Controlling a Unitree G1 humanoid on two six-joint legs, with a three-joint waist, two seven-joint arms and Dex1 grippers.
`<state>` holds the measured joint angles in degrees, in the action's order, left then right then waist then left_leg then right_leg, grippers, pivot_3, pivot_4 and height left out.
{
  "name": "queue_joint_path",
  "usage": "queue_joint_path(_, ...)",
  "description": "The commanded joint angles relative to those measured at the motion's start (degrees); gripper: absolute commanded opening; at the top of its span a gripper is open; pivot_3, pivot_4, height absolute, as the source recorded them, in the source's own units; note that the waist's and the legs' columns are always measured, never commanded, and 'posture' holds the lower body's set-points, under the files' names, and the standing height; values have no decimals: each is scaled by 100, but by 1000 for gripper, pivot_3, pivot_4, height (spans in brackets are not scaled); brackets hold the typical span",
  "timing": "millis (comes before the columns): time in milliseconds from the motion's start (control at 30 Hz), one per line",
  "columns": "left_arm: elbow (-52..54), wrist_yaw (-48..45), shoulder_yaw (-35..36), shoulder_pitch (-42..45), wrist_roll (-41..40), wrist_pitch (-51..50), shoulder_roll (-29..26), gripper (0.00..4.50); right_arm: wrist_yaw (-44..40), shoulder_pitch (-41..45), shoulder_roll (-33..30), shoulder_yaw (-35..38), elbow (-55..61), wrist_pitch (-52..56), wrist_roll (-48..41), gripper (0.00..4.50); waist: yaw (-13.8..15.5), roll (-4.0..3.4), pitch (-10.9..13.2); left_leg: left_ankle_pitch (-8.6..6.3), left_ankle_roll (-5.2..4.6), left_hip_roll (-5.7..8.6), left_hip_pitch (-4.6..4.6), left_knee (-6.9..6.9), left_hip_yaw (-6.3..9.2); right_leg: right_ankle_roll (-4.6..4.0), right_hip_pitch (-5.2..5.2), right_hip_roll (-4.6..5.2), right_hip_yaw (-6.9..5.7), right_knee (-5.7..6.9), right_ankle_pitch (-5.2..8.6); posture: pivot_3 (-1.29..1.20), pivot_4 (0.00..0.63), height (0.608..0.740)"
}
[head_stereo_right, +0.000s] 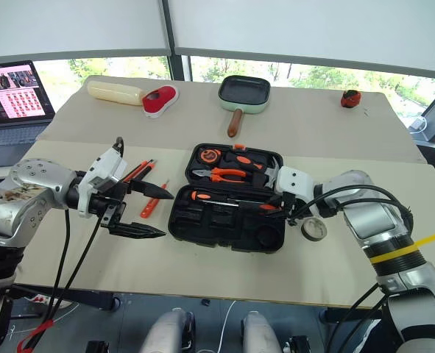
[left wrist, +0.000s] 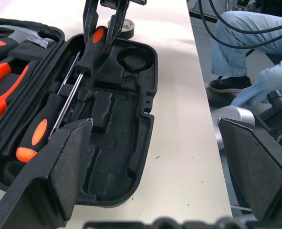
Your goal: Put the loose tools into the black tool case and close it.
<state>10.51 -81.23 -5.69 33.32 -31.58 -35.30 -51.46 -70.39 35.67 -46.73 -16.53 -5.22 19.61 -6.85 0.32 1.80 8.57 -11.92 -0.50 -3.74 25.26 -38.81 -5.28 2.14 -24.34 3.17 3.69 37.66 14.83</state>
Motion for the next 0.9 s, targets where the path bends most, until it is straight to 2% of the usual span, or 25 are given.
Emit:
queue_joint_path(33, 165, 41, 176, 8, -35, 82, -55, 4500, -34, 129, 82, 75, 144, -88, 12, 1011, -1, 0, 0, 0, 0, 0, 0, 0, 0, 0, 0, 0, 0, 0, 0, 0, 150, 740)
queue_joint_path(367, 190, 74, 155, 77, -28, 105, -60, 4500, 113, 31, 196, 51, 169, 224, 185, 1011, 3, 0, 0, 0, 0, 0, -1, -1, -1, 0, 1, 0, 0, 2, 0, 0, 150, 740)
queue_joint_path(433, 172, 64, 144, 95, -14, 123, -58, 4500, 97, 39, 197, 123, 242, 360, 89, 2023, 2, 0, 0, 0, 0, 0, -2, -1, -1, 0, 1, 0, 0, 2, 0, 0, 150, 740)
queue_joint_path(667, -27, 47, 53, 278, 90, 200, 38, 4500, 20, 60, 110, 238, 411, 417, 7, 4268, 5, 0, 0, 0, 0, 1, -1, -1, -1, 0, 2, 1, 0, 2, 0, 0, 150, 740)
queue_joint_path(700, -48, 41, 50, 292, 104, 209, 50, 4500, 26, 73, 114, 262, 441, 449, -13, 4470, 6, 0, 0, 0, 0, 1, -1, -1, -1, 0, 2, 1, 0, 2, 0, 0, 150, 740)
queue_joint_path(833, -157, 29, 30, 345, 164, 266, 106, 4500, 264, 218, 376, 445, 582, 646, -180, 4470, 3, 0, 0, 0, 0, 1, -2, -1, -1, 0, 1, 0, 0, 3, 0, 0, 150, 740)
queue_joint_path(900, -213, 29, 14, 354, 195, 312, 135, 4500, 432, 305, 603, 516, 597, 890, -277, 3913, -19, 0, 0, 0, 0, -1, -2, -1, 0, 0, 1, -1, 0, 4, 0, 0, 150, 740)
